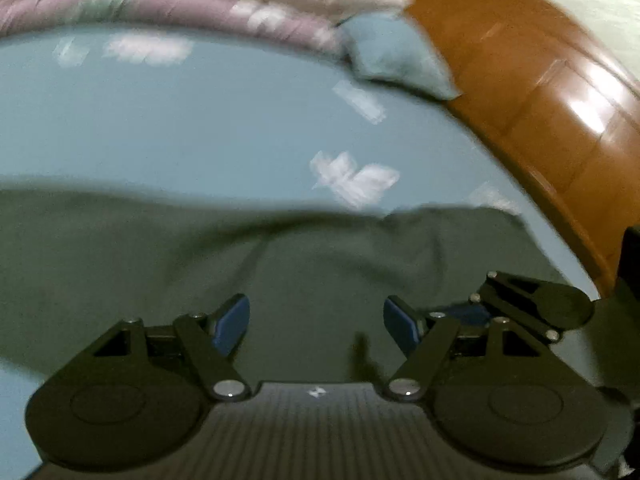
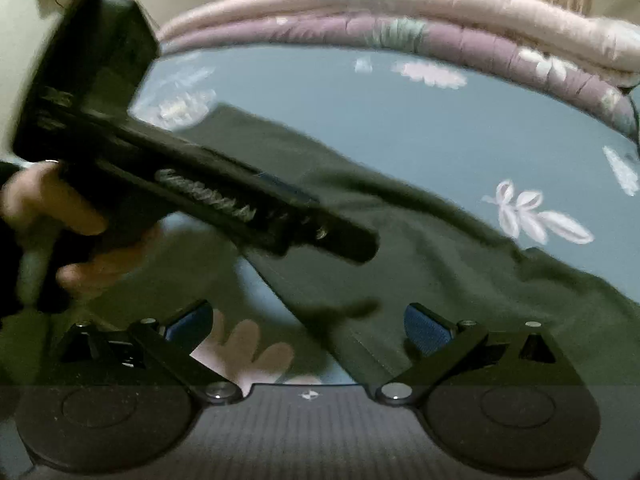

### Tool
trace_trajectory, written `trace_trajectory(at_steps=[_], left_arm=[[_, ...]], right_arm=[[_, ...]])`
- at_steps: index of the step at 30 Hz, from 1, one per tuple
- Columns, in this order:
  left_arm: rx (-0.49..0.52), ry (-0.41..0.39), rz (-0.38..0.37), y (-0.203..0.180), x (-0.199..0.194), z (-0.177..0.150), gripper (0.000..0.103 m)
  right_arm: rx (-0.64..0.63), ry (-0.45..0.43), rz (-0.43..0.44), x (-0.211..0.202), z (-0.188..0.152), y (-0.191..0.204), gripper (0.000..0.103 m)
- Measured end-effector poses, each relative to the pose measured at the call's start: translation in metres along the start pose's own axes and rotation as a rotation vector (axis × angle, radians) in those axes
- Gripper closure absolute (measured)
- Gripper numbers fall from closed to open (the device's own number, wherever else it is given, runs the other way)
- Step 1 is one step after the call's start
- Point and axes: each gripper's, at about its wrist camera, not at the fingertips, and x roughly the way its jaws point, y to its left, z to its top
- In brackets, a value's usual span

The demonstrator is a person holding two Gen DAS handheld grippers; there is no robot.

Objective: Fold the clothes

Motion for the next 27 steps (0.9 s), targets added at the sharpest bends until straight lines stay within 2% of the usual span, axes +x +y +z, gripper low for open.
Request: trace_trajectory(at_steps=[3, 6, 9, 11, 13, 15, 19, 22, 24, 27], left_arm=[[-0.055, 0.008, -0.010, 0.004, -0.014, -0.019, 0.028], [0.005, 0.031, 0.016, -0.008, -0.020, -0.019, 0.029], [0.014, -0.036, -0.042, -0.010, -0.021, -0.001, 0.029], [0.009, -0.054, -0.041, -0.008, -0.015, 0.010, 0.028], [0.009, -0.039, 0.008, -0.005, -0.007, 0.015, 0.028], [0.008, 0.025, 0.057, -0.002, 0.003, 0.007, 0.028], [0.022, 0.039, 0.053, -0.005, -0.015, -0.025, 0.027], [0.034, 0.060, 0.046, -0.006, -0.021, -0.019, 0.026], [0.033, 0.018, 0.030, -0.002, -0.023, -0.007, 0.027], [0.030, -0.037, 0.036, 0.008, -0.018, 0.010, 0.024]], right_arm=[[0.100, 0.019, 0.024, -0.004, -0.015, -0.005, 0.000], [0.187, 0.043, 0.048, -0.008, -0.027, -0.009, 0.000], [0.205, 0.061, 0.081, -0.008, -0.008, -0.020, 0.000], [0.203, 0.036, 0.071, -0.003, 0.004, -0.027, 0.000], [0.200, 0.008, 0.047, 0.004, 0.013, -0.033, 0.000], [0.247, 0.037, 0.038, 0.015, 0.009, -0.038, 0.000], [0.262, 0.044, 0.084, 0.000, -0.015, -0.024, 0.000], [0.258, 0.059, 0.112, -0.012, -0.021, -0.021, 0.000], [0.291, 0.074, 0.133, -0.014, -0.011, -0.031, 0.000], [0.302, 0.011, 0.087, -0.023, 0.005, -0.047, 0.000]])
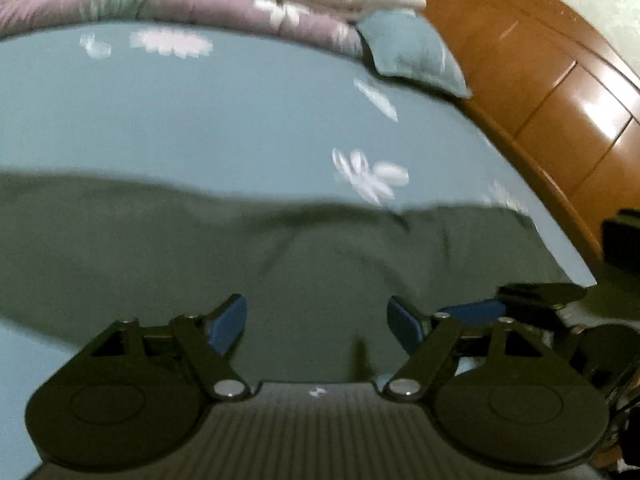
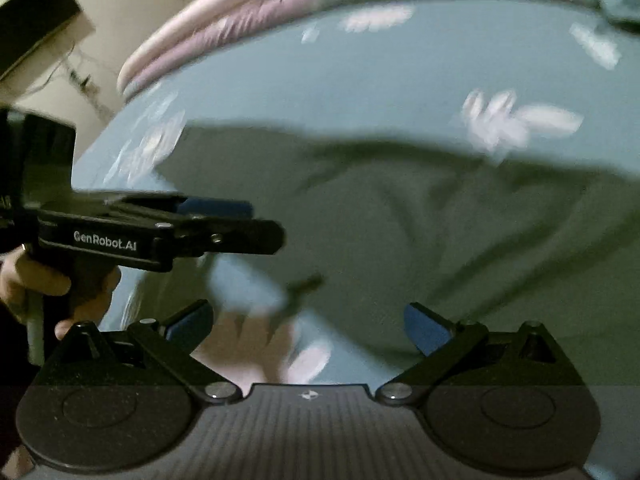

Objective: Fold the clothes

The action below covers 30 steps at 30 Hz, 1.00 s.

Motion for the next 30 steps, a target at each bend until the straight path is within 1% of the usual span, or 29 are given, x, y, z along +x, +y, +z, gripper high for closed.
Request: trace_trajectory(at_steps=[2, 3, 5, 7, 9, 13, 14, 17, 19, 21, 22, 23, 24, 25, 27, 28, 29, 30], left_arm=[[-0.006, -0.005, 0.033, 0.005, 0.009, 0.003, 0.024], [-0.003, -0.002, 0.046, 0.005, 0.011, -0.001, 0.025], [0.002, 0.003, 0.071, 0.007, 0.013, -0.009, 0.024], [-0.007, -0.006, 0.076, 0.007, 0.007, -0.018, 0.024], [-0.019, -0.019, 0.076, 0.008, -0.001, -0.026, 0.024], [-0.060, -0.040, 0.059, 0.012, -0.013, -0.035, 0.024], [-0.065, -0.044, 0.051, 0.014, -0.015, -0.035, 0.024], [-0.074, -0.057, 0.033, 0.019, -0.022, -0.035, 0.023], [-0.084, -0.076, 0.033, 0.024, -0.029, -0.034, 0.024], [-0.079, -0.112, 0.044, 0.025, -0.034, -0.030, 0.024], [-0.071, -0.132, 0.053, 0.025, -0.035, -0.026, 0.024], [-0.064, -0.152, 0.061, 0.025, -0.036, -0.023, 0.023], [-0.064, -0.145, 0.069, 0.026, -0.033, -0.021, 0.023], [-0.068, -0.123, 0.078, 0.028, -0.027, -0.018, 0.023], [-0.083, -0.062, 0.119, 0.032, -0.012, -0.019, 0.024], [-0.076, -0.071, 0.124, 0.031, -0.010, -0.021, 0.021], [-0.071, -0.075, 0.122, 0.029, -0.010, -0.022, 0.020], [-0.065, -0.074, 0.125, 0.028, -0.010, -0.022, 0.020]], right_arm=[[0.013, -0.048, -0.036, -0.008, 0.014, -0.012, 0.000], [0.024, -0.070, -0.056, -0.011, 0.022, -0.018, 0.000], [0.041, -0.108, -0.075, -0.014, 0.036, -0.029, 0.000], [0.060, -0.136, -0.063, -0.010, 0.051, -0.037, 0.000], [0.069, -0.149, -0.022, -0.001, 0.063, -0.042, 0.000], [0.075, -0.121, 0.085, 0.035, 0.074, -0.042, 0.000], [0.088, -0.101, 0.105, 0.044, 0.073, -0.041, 0.000], [0.160, -0.008, 0.118, 0.063, 0.057, -0.044, 0.000], [0.152, -0.001, 0.138, 0.056, 0.047, -0.041, 0.000], [0.144, 0.007, 0.158, 0.050, 0.037, -0.039, 0.000], [0.139, 0.013, 0.164, 0.047, 0.036, -0.038, 0.000], [0.131, 0.025, 0.164, 0.045, 0.043, -0.038, 0.001], [0.114, 0.023, 0.152, 0.043, 0.052, -0.038, 0.001], [0.082, -0.004, 0.118, 0.042, 0.062, -0.036, 0.001], [0.018, -0.058, 0.050, 0.038, 0.083, -0.032, 0.003], [-0.019, -0.080, 0.012, 0.038, 0.093, -0.031, 0.010], [-0.063, -0.093, -0.031, 0.042, 0.101, -0.029, 0.020], [-0.098, -0.096, -0.069, 0.046, 0.109, -0.028, 0.025]])
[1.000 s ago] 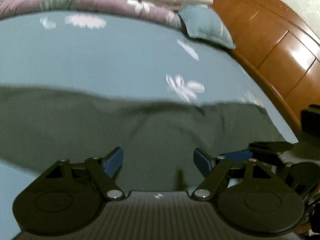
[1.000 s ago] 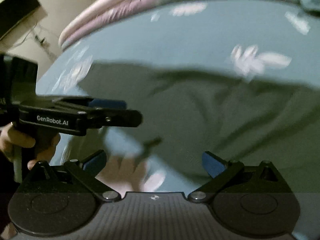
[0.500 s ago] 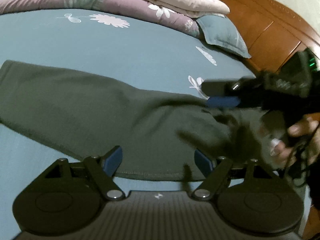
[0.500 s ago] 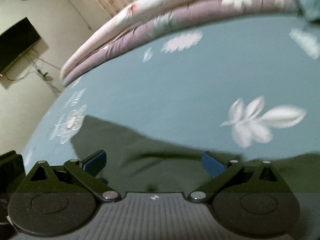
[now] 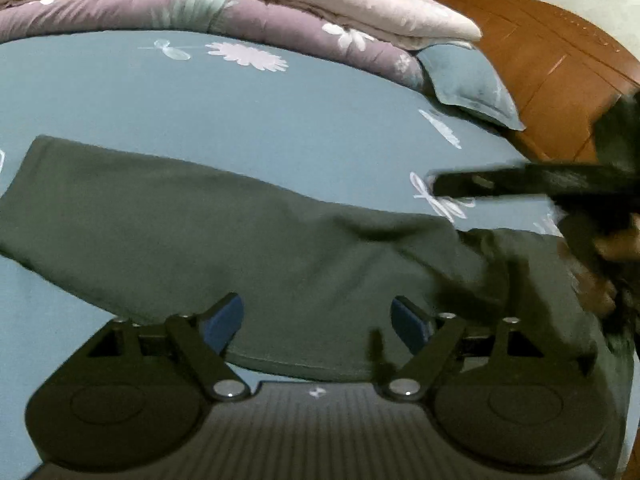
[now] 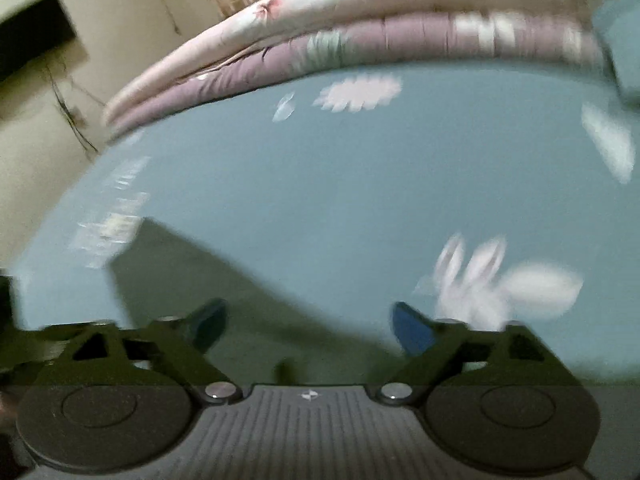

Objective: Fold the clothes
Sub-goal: 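Grasp the dark green sleeve end with the right gripper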

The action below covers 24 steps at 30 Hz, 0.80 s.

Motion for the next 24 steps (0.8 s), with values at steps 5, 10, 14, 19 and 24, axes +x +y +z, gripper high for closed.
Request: trace_trajectory(at_steps=[5, 10, 14, 19, 24], left_arm=[[0.016, -0.007, 0.001, -0.002, -0.002, -0.004, 0.019], [0.018, -0.015, 0.000, -0.001, -0.003, -0.005, 0.019], [0.028, -0.022, 0.003, -0.002, -0.003, -0.007, 0.019], [0.027, -0.032, 0.009, -0.004, -0.003, -0.007, 0.018], [-0.111, -0.069, -0.010, 0.011, -0.023, -0.003, 0.019]], right_arm=[[-0.094, 0.064, -0.008, 0.028, 0.007, 0.001, 0.052], [-0.197, 0.106, 0.002, 0.048, -0.005, 0.017, 0.052], [-0.342, 0.104, -0.030, 0.052, -0.021, 0.038, 0.052], [-0.495, 0.105, -0.031, 0.047, -0.033, 0.060, 0.094], [-0.452, 0.048, -0.125, 0.060, -0.014, 0.060, 0.102]])
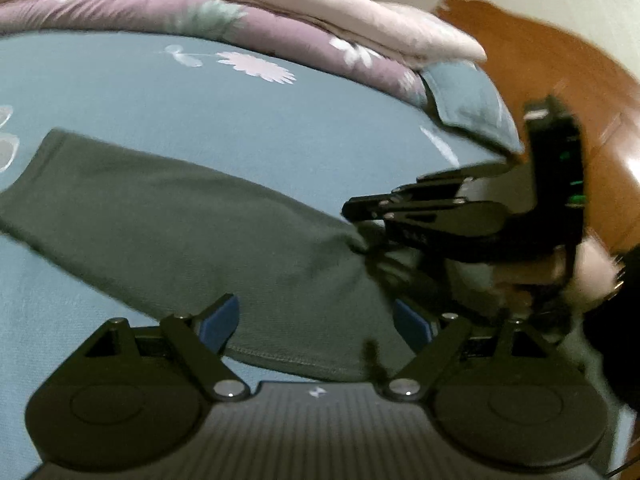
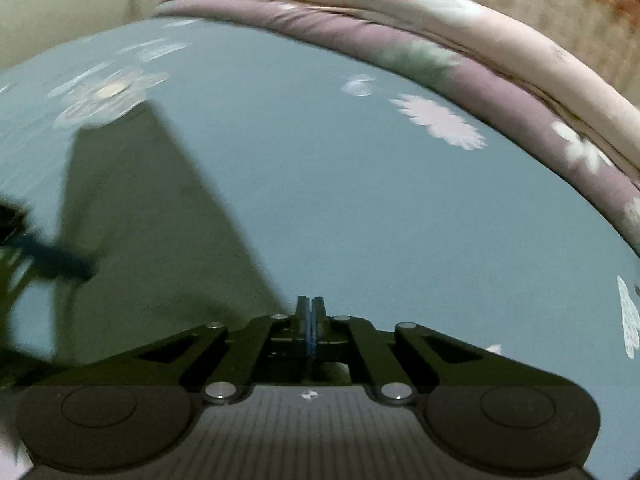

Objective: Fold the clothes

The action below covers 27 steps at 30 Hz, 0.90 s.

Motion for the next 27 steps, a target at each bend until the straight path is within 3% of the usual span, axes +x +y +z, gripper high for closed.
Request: trace_trajectory(at_steps=[4, 7, 13, 16, 21, 24, 27], left_arm=[[-0.097, -0.095, 0.084, 0.028, -0.032, 0.003, 0.019], [-0.263, -0.118, 0.141, 0.067, -0.042, 0.003, 0.019], [-0.630, -0.232, 0.014, 0.132, -0.046, -0.005, 0.021], [-0.650, -0.268, 0.039, 0.136, -0.041, -0.002, 0.025], [-0.657, -0.302, 0.088, 0.142, -0.029, 0.006, 0.041], [-0.656, -0.309, 0.096, 0.148, -0.026, 0.009, 0.049], [-0.656, -0.316, 0.111, 0.153, -0.026, 0.007, 0.064]], right_arm=[[0.141, -0.049, 0.071, -0.014, 0.007, -0.020, 0.097], [0.165, -0.067, 0.128, -0.034, 0.001, -0.021, 0.093], [0.132, -0.054, 0.253, -0.028, 0.005, -0.027, 0.092], [0.127, -0.057, 0.367, -0.005, 0.029, -0.032, 0.083], [0.090, 0.034, 0.533, 0.042, 0.066, -0.027, 0.082], [0.054, 0.104, 0.564, 0.066, 0.072, -0.023, 0.082], [0.072, 0.102, 0.617, 0.072, 0.070, -0.031, 0.082]])
